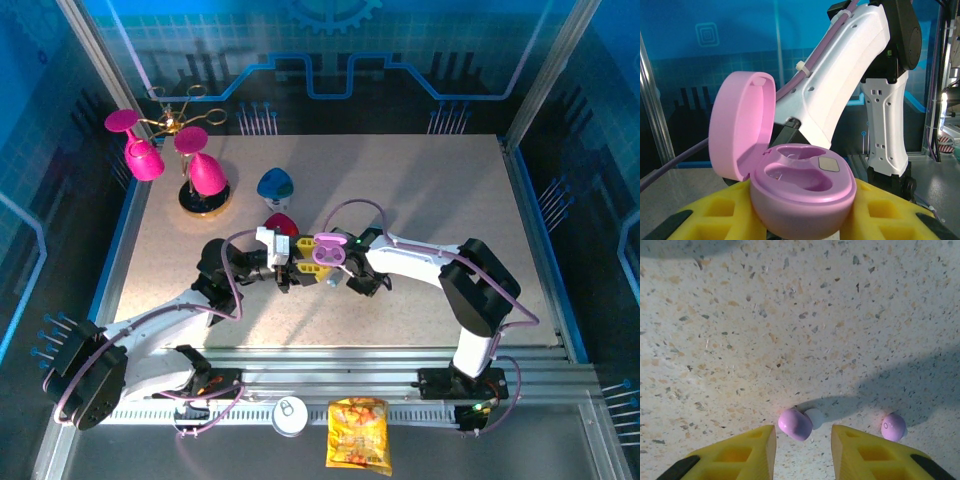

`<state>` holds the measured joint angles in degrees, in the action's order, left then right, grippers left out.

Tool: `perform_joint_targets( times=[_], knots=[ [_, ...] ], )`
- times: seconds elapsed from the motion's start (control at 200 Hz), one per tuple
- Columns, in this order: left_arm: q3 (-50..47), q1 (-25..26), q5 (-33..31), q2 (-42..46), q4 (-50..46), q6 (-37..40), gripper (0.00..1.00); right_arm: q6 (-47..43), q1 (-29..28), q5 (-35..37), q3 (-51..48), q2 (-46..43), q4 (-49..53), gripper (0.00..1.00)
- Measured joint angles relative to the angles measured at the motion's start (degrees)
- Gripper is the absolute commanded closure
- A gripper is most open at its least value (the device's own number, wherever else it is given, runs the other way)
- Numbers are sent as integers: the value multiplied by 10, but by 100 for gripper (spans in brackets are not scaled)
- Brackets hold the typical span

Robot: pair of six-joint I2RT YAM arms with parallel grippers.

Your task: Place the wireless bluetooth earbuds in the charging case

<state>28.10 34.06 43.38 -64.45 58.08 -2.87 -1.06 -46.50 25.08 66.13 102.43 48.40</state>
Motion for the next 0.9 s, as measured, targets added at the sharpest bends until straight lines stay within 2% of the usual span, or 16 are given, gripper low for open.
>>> perform_joint_targets(
  times=[0.901],
  knots=[
    [0,0,0,0,-2,0,67,-12,0,9,-3,40,0,81]
  ],
)
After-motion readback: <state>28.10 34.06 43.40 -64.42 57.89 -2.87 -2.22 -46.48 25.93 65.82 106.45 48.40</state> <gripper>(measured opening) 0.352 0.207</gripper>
